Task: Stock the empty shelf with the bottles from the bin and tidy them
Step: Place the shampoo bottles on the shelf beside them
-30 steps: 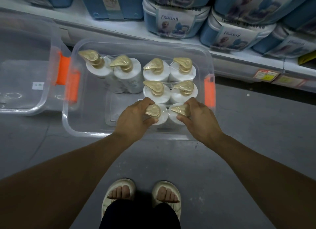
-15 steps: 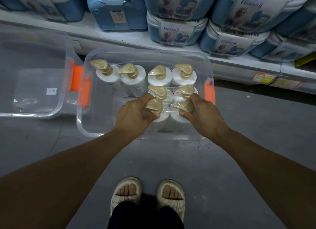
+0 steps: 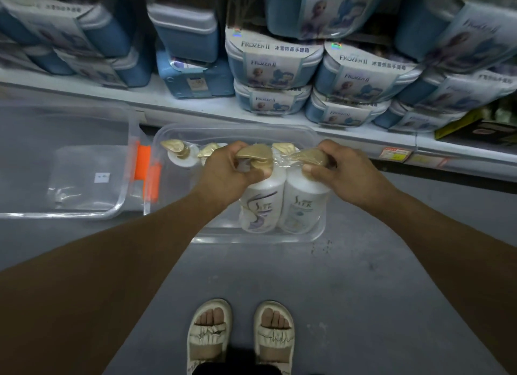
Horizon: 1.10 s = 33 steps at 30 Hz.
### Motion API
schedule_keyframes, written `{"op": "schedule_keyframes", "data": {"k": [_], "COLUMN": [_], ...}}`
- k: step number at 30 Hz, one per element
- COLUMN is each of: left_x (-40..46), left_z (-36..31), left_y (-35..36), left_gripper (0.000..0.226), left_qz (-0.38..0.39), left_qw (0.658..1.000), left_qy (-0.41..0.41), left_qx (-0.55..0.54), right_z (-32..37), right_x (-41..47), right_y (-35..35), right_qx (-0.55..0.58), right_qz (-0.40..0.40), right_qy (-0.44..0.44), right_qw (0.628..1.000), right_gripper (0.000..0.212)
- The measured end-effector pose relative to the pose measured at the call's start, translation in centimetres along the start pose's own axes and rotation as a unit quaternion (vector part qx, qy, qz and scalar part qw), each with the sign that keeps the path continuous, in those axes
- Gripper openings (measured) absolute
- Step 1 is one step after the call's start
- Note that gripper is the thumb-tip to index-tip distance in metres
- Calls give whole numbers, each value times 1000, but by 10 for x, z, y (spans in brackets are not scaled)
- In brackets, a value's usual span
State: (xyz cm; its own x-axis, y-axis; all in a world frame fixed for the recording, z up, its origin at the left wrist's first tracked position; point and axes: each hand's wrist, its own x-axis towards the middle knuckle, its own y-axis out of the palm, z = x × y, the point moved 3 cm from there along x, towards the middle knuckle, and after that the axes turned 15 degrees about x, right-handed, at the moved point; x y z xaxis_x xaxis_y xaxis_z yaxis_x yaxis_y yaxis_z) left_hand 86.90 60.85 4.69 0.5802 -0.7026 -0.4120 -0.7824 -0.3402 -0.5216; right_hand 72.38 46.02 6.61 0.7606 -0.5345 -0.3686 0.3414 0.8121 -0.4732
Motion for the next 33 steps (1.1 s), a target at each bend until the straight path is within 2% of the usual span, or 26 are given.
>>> {"op": "schedule_keyframes", "data": {"k": [5,7,10,16,18,22,24,29,33], "left_x": [8,13,18,22,22,17,17,16,3], "left_z": [-32,-45,-57,-71,-73,-75,-75,-55,-36], "left_y": [11,12,16,27,31,47,54,67,73], "left_gripper": [25,35,38,35,40,28,26,41,58], "left_qz": [10,9,9,7,12,24,32,74,150], "left_qw": [997,996,996,996,996,995,994,992,981], "left_qy": [10,19,29,30,15,5,-4,-57,-83], "left_qx": [-76,-82,-82,-81,-82,-100,-101,-89,-92], "right_z": [-6,-7,-10,-18,-20,-27,-32,-47,-55], "right_x": [-8,-8,-10,-19,-23,-29,-31,-40,-42], "right_y": [-24,-33,-44,-60,-64,-67,-68,-60,-55], "right_qx": [34,71,98,169,176,194,186,233,257], "right_qz": [-11,-27,-37,-58,-63,-77,-76,-57,-50], "right_qy": [24,32,45,71,85,108,114,139,151], "right_qw": [999,997,993,981,979,972,973,961,953], "right_gripper": [18,21,29,16,22,20,29,25,27]}}
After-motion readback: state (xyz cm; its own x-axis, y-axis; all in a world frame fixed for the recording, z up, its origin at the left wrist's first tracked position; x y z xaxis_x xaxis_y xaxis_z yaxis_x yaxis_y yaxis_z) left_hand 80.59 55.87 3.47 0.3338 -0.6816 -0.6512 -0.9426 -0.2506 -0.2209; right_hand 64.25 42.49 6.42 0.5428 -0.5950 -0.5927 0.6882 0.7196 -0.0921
